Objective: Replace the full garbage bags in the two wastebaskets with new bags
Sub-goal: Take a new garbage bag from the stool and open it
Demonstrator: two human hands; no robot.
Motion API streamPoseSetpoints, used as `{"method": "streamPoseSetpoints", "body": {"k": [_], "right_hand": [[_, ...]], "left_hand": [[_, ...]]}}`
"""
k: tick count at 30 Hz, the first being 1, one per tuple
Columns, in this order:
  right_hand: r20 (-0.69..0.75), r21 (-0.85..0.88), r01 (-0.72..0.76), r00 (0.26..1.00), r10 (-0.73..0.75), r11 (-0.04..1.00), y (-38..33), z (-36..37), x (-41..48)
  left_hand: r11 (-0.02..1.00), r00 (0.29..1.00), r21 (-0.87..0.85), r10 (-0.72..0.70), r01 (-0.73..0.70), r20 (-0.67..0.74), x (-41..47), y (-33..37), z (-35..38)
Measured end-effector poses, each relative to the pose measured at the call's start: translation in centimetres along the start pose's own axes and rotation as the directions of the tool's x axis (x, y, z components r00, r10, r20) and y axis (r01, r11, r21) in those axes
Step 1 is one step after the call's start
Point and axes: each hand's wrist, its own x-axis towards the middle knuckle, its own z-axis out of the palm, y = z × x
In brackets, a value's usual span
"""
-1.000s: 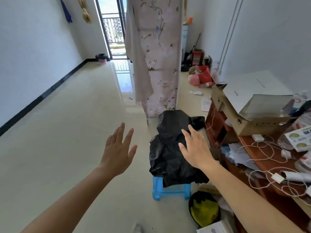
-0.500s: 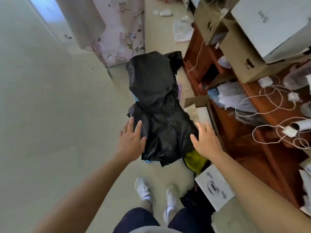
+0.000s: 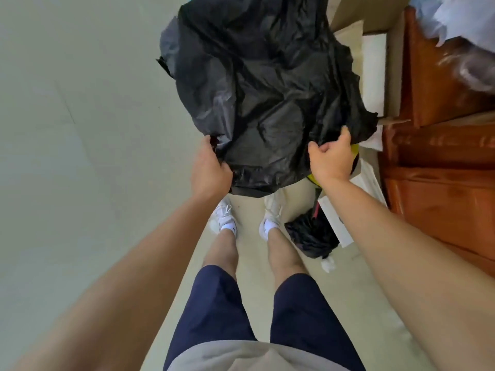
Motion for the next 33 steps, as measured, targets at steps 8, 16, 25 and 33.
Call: {"method": "streamPoseSetpoints", "body": {"k": [8, 16, 25, 33], "right_hand": [[-0.016, 0.024, 0.426, 0.904, -0.426, 0.904, -7.1, -4.8, -2.4], [-0.034, 0.107, 0.732, 0.679, -0.734, 0.672, -20.3, -13.8, -10.2], [0.301, 0.342, 0.918, 0.096, -0.949, 0.202, -33.0, -15.4, -27.7], [0.388, 0.320, 0.931, -0.298, -0.872, -0.176, -29.7, -10.2, -44.1]], "left_hand": [[0.993, 0.968, 0.051, 0.113, -0.104, -0.225, -0.7, 5.4, -7.6], [0.979, 0.798, -0.005, 0.162, -0.203, -0.580, -8.7, 12.4, -25.3], [0.972, 0.494, -0.191, -0.099, -0.137, -0.864, -25.0, 4.8, -38.9], [0.958, 0.522, -0.281, -0.271, 0.062, -0.809, -37.6, -9.9, -41.2]]}}
